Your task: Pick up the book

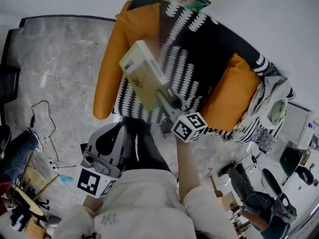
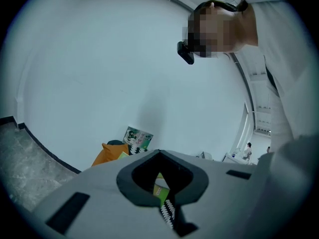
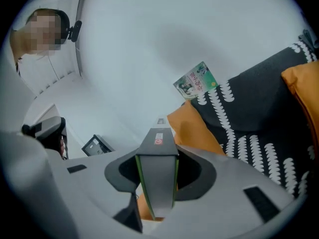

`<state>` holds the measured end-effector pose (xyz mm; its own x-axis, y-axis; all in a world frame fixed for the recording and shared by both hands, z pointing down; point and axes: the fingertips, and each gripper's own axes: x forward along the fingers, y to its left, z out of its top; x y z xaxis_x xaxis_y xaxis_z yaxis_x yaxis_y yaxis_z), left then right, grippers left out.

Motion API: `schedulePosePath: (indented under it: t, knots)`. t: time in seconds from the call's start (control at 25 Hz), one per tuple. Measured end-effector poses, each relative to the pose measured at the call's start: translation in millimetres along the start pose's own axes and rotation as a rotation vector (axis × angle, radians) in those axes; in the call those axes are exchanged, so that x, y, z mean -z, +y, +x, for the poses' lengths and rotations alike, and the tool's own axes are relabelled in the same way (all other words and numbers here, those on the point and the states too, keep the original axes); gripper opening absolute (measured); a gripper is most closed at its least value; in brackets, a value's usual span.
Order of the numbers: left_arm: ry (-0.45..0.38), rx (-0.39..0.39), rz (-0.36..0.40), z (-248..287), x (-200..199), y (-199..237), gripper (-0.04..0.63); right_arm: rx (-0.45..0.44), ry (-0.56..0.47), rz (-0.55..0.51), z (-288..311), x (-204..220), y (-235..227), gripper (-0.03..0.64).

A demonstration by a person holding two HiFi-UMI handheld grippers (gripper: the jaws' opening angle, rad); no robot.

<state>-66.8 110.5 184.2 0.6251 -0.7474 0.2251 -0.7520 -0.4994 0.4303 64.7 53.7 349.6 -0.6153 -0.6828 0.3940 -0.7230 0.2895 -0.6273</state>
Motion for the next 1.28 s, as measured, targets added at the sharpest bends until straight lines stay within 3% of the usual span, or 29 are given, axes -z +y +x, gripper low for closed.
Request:
schedulePosePath:
  t: [0.6,0.84,1.28]
  knots:
    - [-0.043,0.004,0.081,-13.6,-42.8,-12.6,0.009,-0.047,-0.077,0.250,-58.0,-56.1,59.5,0.149]
    - [-0.086,0.023,0.108,-21.9,-69.8,-17.2,0.009,-0.030,-0.095,0.205,-91.5,-73.4,85.2,0.149]
    - [-0.127,0.056,0.119,-37.3,-96.2,-34.7,0.009,-0.058,-0.177,0.244,-141.7,-93.4,120.0,0.149]
